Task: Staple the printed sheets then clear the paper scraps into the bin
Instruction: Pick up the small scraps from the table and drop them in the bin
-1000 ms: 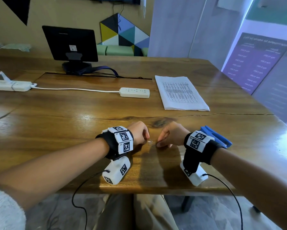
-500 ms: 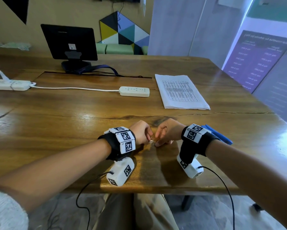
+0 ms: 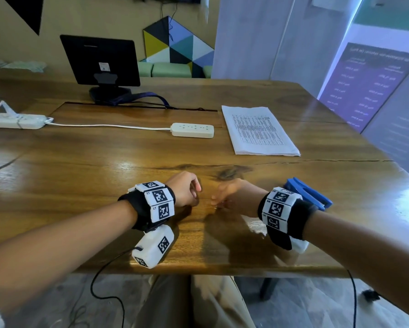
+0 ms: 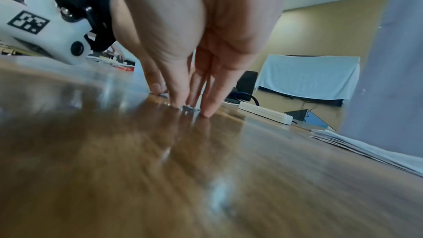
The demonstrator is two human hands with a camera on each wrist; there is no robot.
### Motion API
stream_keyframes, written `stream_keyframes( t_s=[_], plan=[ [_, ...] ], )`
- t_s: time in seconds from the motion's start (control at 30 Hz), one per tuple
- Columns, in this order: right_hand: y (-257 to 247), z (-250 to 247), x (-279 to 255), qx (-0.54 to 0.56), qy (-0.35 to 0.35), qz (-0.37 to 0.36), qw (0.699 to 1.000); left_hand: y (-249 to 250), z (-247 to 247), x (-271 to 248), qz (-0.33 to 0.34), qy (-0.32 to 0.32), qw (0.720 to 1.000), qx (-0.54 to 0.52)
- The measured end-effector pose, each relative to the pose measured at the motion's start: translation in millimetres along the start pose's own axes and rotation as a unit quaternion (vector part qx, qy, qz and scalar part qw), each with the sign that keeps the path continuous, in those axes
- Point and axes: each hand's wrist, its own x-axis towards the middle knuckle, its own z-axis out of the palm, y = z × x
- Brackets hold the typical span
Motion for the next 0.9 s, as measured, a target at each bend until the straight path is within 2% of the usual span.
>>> stream_keyframes(
  t_s=[0.03,0.13,0.2,0.27,0.37,0.43,0.53,0.73,0.9],
  plan=[
    [-0.8,-1.9,-0.9,-0.006,0.005,-0.006,1.000,-0.6,0.0,-0.3,0.000,-0.001,1.000,-0.003],
    [-0.7,-6.1,0.1,-0.204,0.021,0.050,0.978,-1.8,-0.9,-0.6,0.002,-0.002,1.000,-0.004],
    [-0.1,-5.1,-0.3,-0.167,0.035,0.006,0.985,-2.7,-0.7,-0.3,0.001,-0.001,1.000,-0.007],
    [-3.2,-5.6,-0.2,-0.125,0.042,0.015,0.991,-2.3,0.9,-0.4,0.004,0.000,1.000,-0.007],
    [-15.2,-5.5,0.3,-0.233,0.023,0.127,0.964,1.7,4.6,-1.3,0.009,-0.004,1.000,-0.004],
    [-19.2,-5.2,4.7,-0.256,-0.001,0.161,0.953,6.8,7.5,-1.5,0.019,-0.015,1.000,0.005],
    [-22.2,-6.7,10.8,-0.252,-0.020,0.194,0.948,15.0,12.4,-0.7,0.032,-0.030,0.999,0.027],
    [-24.4,-9.5,11.8,-0.188,0.012,0.204,0.961,23.5,14.4,2.1,0.026,-0.043,0.997,0.054],
    [-14.7,-18.8,10.1,-0.070,0.034,0.211,0.974,23.3,14.9,3.0,0.035,-0.046,0.997,0.059]
  ],
)
